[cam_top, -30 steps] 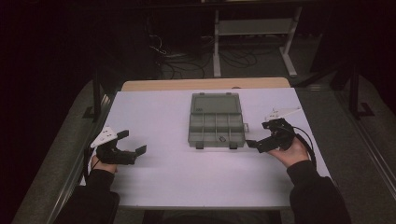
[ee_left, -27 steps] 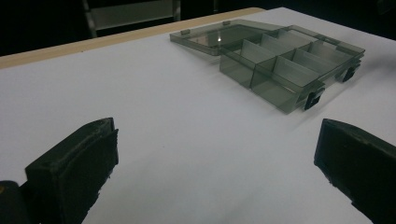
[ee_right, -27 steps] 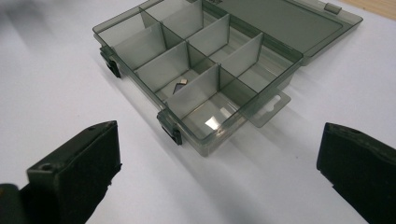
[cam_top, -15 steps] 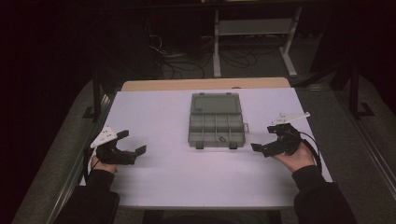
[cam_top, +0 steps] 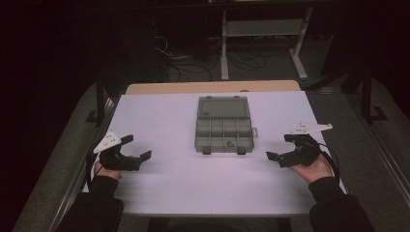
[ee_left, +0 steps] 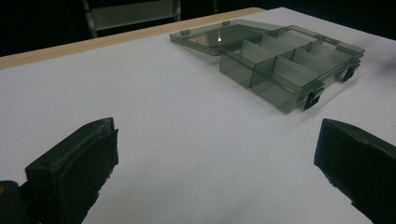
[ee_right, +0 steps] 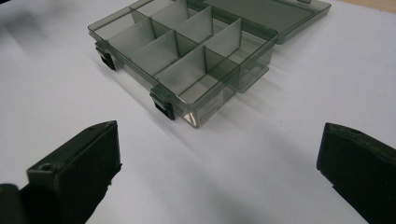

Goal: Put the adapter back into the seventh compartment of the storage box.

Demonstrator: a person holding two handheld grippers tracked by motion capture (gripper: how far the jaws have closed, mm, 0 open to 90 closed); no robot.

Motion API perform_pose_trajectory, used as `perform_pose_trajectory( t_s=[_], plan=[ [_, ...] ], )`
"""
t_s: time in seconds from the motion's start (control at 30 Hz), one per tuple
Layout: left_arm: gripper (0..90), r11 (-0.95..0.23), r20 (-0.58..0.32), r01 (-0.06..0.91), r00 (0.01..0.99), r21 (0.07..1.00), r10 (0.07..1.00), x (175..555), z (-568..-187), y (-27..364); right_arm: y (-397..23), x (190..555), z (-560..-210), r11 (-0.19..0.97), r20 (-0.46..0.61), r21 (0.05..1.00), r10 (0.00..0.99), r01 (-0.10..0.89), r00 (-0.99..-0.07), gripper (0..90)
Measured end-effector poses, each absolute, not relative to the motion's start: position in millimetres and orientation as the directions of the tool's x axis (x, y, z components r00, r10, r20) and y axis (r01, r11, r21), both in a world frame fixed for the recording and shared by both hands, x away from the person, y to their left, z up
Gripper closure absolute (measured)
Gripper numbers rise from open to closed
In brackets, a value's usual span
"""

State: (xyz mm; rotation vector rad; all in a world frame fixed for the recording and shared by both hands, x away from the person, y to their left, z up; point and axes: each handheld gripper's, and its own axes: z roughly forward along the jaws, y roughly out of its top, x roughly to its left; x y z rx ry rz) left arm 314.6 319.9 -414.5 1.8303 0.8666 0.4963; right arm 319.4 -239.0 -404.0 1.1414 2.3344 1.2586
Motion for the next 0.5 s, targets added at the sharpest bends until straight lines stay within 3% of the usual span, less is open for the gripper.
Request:
perform_pose_trajectory(
  t_s=[0.5],
  plan=[
    [0.0,-0.235,-0.053,0.340,0.660,0.910,0.750,315.1,-414.9,319.5,-247.2,308.9,-410.2,0.304,0.134,0.800,0.751,0.518,-0.647,0.0]
  ],
)
